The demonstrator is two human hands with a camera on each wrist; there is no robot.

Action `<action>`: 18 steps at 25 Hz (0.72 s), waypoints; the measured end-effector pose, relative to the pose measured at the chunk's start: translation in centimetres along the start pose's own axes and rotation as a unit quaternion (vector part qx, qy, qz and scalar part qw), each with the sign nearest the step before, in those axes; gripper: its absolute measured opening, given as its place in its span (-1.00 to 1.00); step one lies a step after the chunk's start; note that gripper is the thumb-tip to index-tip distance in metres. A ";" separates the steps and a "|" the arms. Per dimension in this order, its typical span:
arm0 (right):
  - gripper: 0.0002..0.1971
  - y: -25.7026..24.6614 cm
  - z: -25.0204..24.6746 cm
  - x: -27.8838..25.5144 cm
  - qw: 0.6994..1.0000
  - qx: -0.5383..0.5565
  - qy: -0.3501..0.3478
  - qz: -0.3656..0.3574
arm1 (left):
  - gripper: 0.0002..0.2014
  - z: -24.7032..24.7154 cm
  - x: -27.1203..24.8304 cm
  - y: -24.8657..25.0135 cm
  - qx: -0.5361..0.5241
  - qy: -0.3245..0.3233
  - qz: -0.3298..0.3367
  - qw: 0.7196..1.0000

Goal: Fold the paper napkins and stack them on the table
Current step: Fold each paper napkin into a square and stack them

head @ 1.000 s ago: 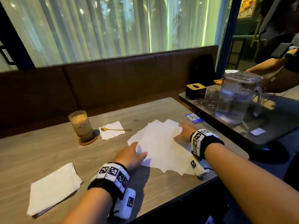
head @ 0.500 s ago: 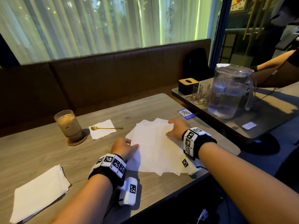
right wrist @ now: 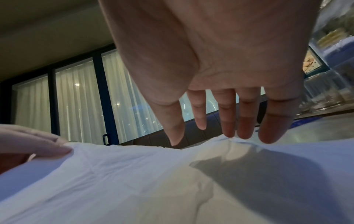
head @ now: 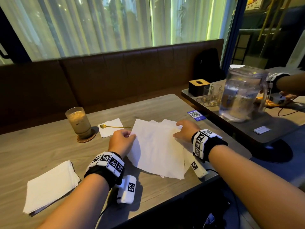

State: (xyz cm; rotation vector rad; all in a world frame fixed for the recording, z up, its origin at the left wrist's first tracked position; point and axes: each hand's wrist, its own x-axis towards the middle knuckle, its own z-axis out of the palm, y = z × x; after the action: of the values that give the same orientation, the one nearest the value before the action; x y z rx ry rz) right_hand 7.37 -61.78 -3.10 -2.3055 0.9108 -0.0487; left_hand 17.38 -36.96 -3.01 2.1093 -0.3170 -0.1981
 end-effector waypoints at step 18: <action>-0.41 -9.9 5.6 -5.3 0.913 0.345 -0.215 0.024 | -0.70 -11.8 -2.7 3.3 -0.288 0.012 -0.029 0.957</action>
State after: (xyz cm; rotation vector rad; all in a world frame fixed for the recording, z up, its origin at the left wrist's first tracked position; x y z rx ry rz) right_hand 10.74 -49.95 -0.75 -1.5433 0.5892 0.1349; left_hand 17.47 -28.30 6.10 1.5426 -0.1562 -0.2631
